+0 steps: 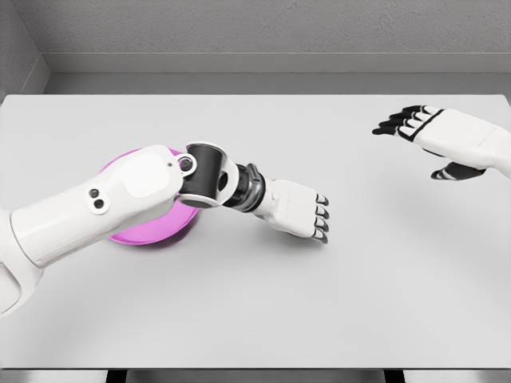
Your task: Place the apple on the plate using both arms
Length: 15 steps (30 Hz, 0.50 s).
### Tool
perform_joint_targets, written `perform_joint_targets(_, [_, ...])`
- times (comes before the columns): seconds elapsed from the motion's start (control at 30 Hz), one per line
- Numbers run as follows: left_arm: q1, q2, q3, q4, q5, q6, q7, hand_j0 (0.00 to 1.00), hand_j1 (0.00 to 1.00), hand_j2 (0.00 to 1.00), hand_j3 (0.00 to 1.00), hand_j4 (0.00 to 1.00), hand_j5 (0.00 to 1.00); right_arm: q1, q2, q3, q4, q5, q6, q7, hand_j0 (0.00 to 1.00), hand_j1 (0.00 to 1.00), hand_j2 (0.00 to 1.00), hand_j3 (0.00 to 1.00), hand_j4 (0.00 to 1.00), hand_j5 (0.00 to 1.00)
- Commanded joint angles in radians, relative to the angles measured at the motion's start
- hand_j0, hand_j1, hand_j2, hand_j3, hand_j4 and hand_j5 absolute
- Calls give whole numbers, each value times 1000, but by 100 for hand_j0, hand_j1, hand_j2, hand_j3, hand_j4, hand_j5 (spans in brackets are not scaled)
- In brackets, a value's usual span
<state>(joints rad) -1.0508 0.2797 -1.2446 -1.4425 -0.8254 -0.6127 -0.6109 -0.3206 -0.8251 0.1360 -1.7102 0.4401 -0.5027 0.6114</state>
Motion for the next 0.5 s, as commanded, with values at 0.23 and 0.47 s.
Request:
perform_joint_targets(0.23, [-2,-13,1,13,3,2,2,100,100,100,100,100,100,2,0,-6,0,-4,3,-1,100,100,100,100,100,100])
perform_joint_targets(0.47, [0,-13,8,13,5,2,6,100,100,100,100,100,100,2,0,-6,-2,-4,1,-1,100,100,100,100,100,100])
